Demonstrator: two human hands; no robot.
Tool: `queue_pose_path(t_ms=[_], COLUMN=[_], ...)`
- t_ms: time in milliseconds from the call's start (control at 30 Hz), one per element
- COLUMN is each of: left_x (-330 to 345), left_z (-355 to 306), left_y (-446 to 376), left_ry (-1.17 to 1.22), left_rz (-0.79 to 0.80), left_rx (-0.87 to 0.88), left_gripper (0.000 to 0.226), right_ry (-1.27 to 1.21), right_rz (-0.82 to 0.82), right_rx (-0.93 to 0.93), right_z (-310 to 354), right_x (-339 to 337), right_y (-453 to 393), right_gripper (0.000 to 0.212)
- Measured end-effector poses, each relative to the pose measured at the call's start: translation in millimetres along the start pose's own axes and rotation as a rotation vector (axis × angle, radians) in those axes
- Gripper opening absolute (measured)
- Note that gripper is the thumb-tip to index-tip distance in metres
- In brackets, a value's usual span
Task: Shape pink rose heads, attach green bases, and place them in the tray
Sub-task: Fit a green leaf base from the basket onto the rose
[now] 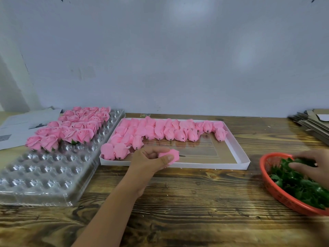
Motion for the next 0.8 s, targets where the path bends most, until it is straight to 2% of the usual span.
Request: queue_pose_path(t_ms=[200,333,433,533,633,800], left_x=[0.1,0.7,1.5,1.6,1.4,1.4], left_z=[-1.1,-1.3,-2.1,-1.7,-0.1,0.2], left_y=[-0.4,0.0,0.6,0.3,-0.7,-0.7], left_ry=[-0.007,-0.008,-0.008,-0.007,-0.003,0.028], left_rz=[-0.001,0.01,0.018,0.014,0.01,0.013], left_rx=[0.003,0.001,0.006,0.004,-0.003,-0.001], left_gripper=[0.039,0.038,0.039,0.04,0.04,0.039], right_ry=[0.093,0.094,0.105,0.057,-0.042,-0.486], right_rz=[-0.036,-0.068,-0.052,-0.114,-0.191,-0.13], right_rx=[0.052,0.039,-0.008,-0.065,-0.068,-0.054], right_z=[-22.3,-33.1,-33.4,-27.4,6.2,151.6], right_x=[4.6,4.3,10.6,4.9,-19.4,-48.9], right_y=[-5.1,-8.8,-11.1,-12.3,-5.3,42.7], right_gripper=[0.049,0.044,0.06,0.051,0.026,0.035])
Point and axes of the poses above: each hand's wrist, its own y-axis away from the middle knuckle, its own x-axis out of the palm, z = x × y, the point moved 9 cm from there along -y, towards the middle knuckle, and after that the axes turned 2 degrees about z, right-handed, at the moved point
